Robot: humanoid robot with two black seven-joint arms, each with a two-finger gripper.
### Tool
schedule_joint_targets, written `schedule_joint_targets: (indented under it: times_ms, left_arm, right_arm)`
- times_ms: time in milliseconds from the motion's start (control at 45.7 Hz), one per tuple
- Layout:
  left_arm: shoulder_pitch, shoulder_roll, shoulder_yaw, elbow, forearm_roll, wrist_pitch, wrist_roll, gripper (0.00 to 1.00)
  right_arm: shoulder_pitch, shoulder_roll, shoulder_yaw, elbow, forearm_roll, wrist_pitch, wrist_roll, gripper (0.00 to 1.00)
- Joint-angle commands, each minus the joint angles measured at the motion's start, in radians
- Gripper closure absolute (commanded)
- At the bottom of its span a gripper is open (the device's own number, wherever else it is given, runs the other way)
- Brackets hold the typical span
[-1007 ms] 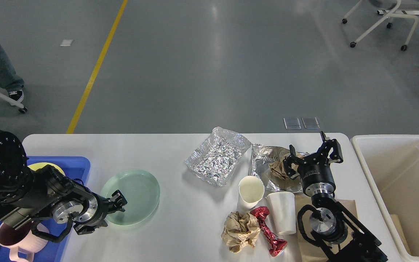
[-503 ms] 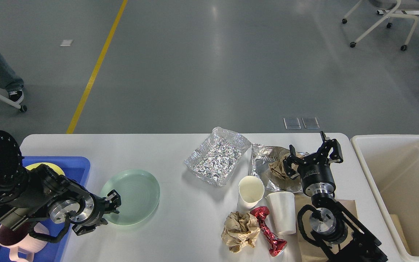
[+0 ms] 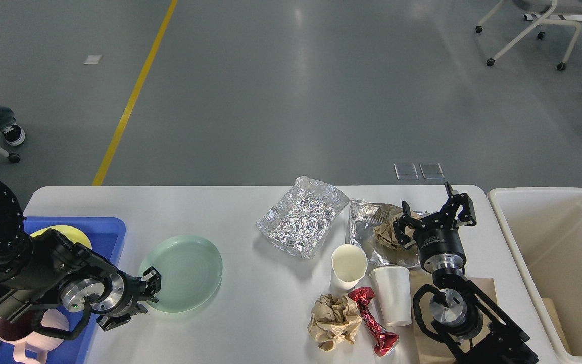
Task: Tidy desktop
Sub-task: 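Grip the edge of the pale green plate with the left gripper, then lift the pale green plate and stack it onto the yellow plate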
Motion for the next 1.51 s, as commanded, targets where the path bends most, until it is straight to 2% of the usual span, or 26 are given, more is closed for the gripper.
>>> schedule_joint_targets:
  times_ms: [0, 88, 306, 591, 810, 985, 1488]
  left_arm:
    - [0.0, 0.0, -0.004, 0.0, 0.0, 0.0, -0.001, 0.84]
    - [0.001, -0.001, -0.007, 0.002, 0.0, 0.0, -0.002, 0.91]
    - [0.001, -0.001, -0.008, 0.002, 0.0, -0.01, -0.005, 0.99]
    - [-0.003, 0.002, -0.008, 0.0, 0.002, -0.036, -0.007, 1.0]
    - [-0.037, 0.022, 0.004, -0.003, 0.003, -0.105, -0.001, 1.0]
    - [-0.18, 0.065, 0.055, -0.07, 0.009, -0.2, -0.001, 1.0]
    - [-0.764, 0.171, 0.228, -0.475, 0.084, -0.224, -0.013, 1.0]
  right_arm:
    - [0.001, 0.0, 0.0, 0.0, 0.0, 0.0, -0.001, 0.0]
    - [0.001, 0.0, 0.0, 0.0, 0.0, 0.0, -0.001, 0.0]
    - [0.001, 0.0, 0.0, 0.0, 0.001, 0.0, 0.0, 0.0]
    - [-0.001, 0.0, 0.0, 0.0, 0.0, 0.0, -0.001, 0.0]
    - [0.001, 0.0, 0.0, 0.0, 0.0, 0.0, 0.0, 0.0]
    - [-0.001, 0.0, 0.0, 0.0, 0.0, 0.0, -0.001, 0.0]
    - [-0.001, 0.0, 0.0, 0.0, 0.0, 0.0, 0.0, 0.0]
